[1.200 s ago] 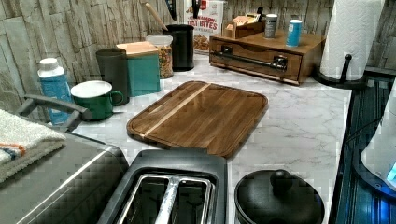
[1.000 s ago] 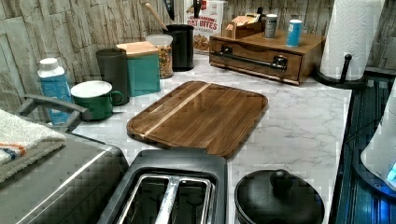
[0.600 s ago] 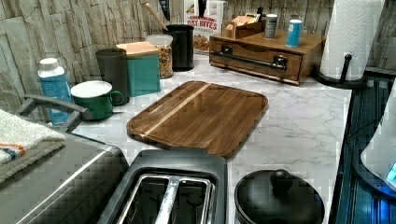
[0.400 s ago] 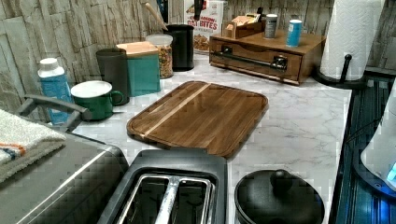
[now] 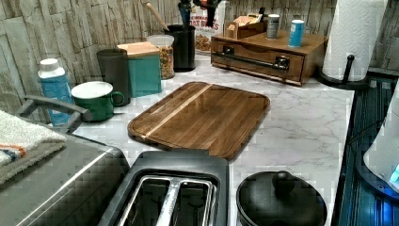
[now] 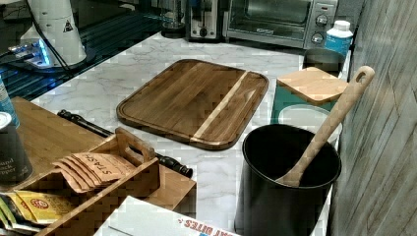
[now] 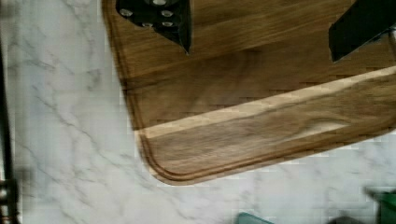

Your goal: Open the drawer.

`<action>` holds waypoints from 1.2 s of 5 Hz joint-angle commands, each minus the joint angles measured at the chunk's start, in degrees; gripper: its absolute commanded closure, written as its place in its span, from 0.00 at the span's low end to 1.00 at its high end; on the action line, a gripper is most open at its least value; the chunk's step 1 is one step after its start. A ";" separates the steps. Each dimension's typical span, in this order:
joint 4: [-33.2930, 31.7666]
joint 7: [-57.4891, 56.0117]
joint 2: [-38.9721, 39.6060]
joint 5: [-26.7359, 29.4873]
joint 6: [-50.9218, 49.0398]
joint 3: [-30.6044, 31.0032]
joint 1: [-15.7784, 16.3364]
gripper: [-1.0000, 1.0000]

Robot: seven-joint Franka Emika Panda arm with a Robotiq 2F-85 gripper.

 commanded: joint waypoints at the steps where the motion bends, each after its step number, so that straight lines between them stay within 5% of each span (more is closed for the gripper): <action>1: 1.67 -9.54 4.06 -4.10 7.14 -3.28 -13.27 0.00; 2: -0.58 -16.99 4.85 -2.52 14.86 -6.15 -12.65 0.00; 4: 2.47 -24.72 8.74 -3.86 14.20 -5.07 -14.01 0.00; 6: -1.42 -22.38 8.46 -7.52 20.28 -5.18 -13.39 0.00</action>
